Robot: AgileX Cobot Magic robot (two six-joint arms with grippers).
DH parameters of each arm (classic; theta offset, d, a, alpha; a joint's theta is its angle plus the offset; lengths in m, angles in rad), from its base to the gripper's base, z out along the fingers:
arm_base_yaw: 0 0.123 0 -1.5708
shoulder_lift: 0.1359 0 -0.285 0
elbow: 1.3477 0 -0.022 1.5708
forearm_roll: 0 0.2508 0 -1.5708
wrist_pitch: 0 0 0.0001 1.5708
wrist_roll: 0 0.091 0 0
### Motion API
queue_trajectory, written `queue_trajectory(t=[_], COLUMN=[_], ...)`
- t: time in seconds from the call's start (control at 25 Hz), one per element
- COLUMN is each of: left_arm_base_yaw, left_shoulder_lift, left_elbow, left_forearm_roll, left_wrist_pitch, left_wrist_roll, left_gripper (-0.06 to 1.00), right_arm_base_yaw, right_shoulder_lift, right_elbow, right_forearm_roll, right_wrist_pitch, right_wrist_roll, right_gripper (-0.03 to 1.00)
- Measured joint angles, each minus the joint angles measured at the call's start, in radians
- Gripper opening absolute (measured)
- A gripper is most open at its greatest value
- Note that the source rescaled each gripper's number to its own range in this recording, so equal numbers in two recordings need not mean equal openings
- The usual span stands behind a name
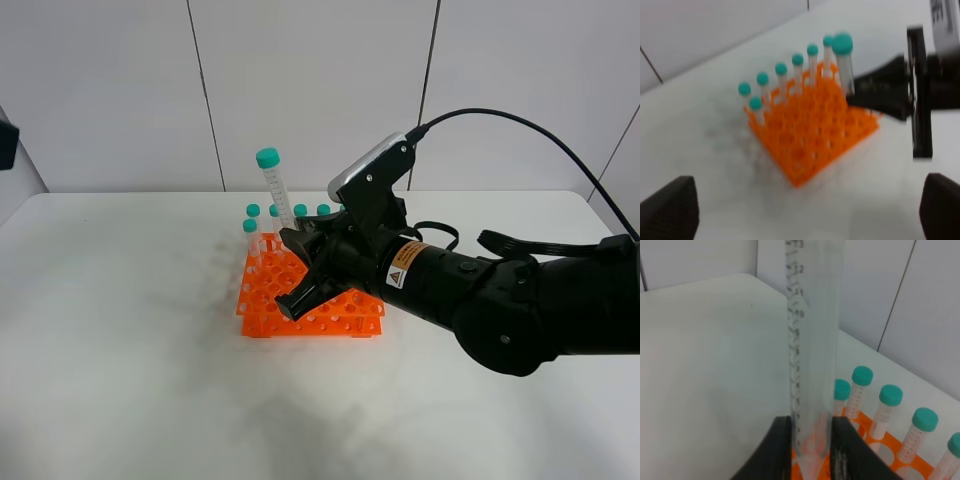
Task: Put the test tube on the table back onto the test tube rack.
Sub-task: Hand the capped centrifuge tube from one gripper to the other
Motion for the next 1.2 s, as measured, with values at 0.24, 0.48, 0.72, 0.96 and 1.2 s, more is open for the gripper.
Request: queue_trajectory(t=[0.24, 0.48, 0.72, 0.96, 1.2], left_arm_base_yaw=[0.0, 0.0, 0.0, 0.0, 0.0], left_shoulder_lift=[0.113, 0.271, 0.398, 0.488, 0.543], left_elbow=[0.0, 0.0, 0.0, 0.0, 0.0], left_forearm_roll=[0.0, 0.0, 0.0, -0.01, -0.073], left_wrist_pitch=[-0.106, -0.231, -0.338, -0.4, -0.457], left_wrist_roll=[-0.003, -0.003, -0.018, -0.045, -0.045], left_gripper=[1.0, 1.0, 1.0, 0.99, 0.99], right_arm_base_yaw=[0.0, 0.0, 0.0, 0.0, 0.0], right_shoulder_lift=[0.0, 0.0, 0.0, 0.0, 0.0], right_elbow=[0.0, 0.0, 0.0, 0.0, 0.0], right_forearm_roll=[0.0, 0.0, 0.0, 0.0, 0.0], right_wrist_pitch=[0.001, 0.003, 0.003, 0.003, 0.003], right_wrist_roll=[0.0, 0.0, 0.0, -0.009, -0.015], right_gripper=[0.0, 0.0, 0.0, 0.0, 0.0])
